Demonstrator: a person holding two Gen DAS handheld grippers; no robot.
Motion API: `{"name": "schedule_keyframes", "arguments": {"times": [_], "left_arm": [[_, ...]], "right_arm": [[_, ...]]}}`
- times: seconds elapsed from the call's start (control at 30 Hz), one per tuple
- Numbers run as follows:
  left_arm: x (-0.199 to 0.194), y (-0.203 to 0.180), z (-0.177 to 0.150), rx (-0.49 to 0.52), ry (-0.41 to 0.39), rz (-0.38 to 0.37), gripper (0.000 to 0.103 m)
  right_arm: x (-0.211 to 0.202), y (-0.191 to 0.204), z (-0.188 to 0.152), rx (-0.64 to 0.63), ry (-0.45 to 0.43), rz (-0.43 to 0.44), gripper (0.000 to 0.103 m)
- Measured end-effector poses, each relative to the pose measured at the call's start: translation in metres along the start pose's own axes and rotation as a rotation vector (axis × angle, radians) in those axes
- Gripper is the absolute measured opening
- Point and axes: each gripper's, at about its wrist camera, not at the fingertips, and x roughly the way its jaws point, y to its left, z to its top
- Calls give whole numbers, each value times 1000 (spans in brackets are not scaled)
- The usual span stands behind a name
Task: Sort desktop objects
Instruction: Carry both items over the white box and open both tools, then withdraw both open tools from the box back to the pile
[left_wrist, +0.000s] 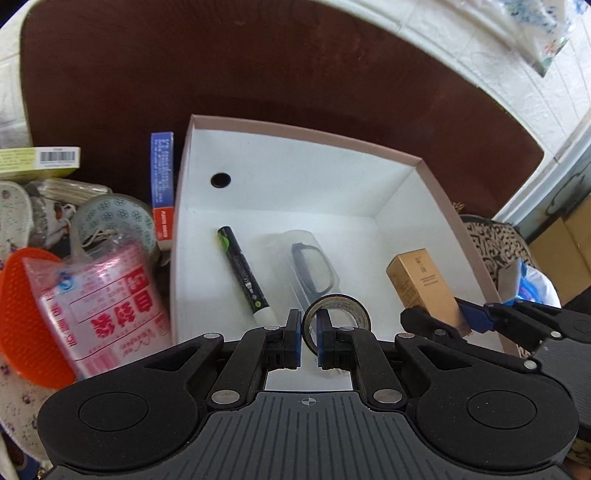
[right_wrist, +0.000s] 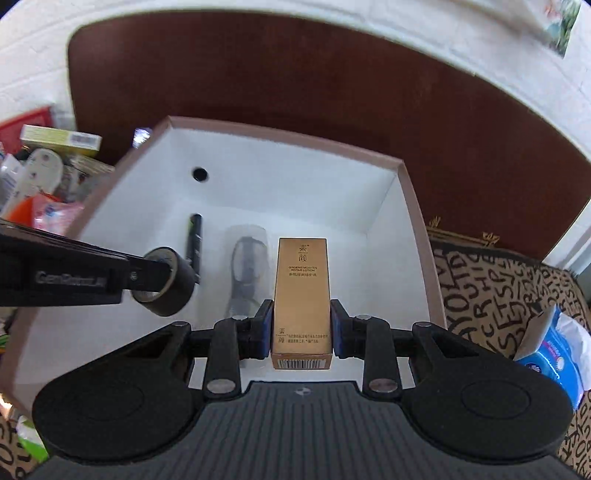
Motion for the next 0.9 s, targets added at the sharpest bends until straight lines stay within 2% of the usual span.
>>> {"name": "schedule_keyframes", "arguments": {"times": [0.23, 0.33, 0.37, 0.43, 0.53, 0.57, 0.63, 0.77, 0.9], "left_arm": [[22, -2, 2, 26, 21, 37, 4], [24, -6, 3, 45, -1, 48, 37], [21, -7, 2, 43, -20, 31, 57], [15, -9, 1, 37, -40, -48, 80], [1, -13, -2, 22, -82, -102, 94], [-3, -14, -4, 29, -84, -128, 98], [-15, -17, -9, 39, -104, -164, 102], [-47, -14, -25, 58, -170, -213, 103], [-70, -1, -37, 7, -189, -239, 103]], "right_arm": [[40, -12, 3, 20, 83, 15, 34], [43, -13, 3, 15, 98, 29, 38], [41, -13, 3, 18, 87, 38, 60], [34, -14, 3, 25, 55, 29, 87], [21, -9, -1, -3, 9, -3, 89], [18, -9, -2, 3, 2, 6, 92], [9, -8, -5, 23, -14, 34, 99], [-12, -3, -12, 23, -64, 105, 101], [-26, 8, -16, -1, -97, 131, 102]]}}
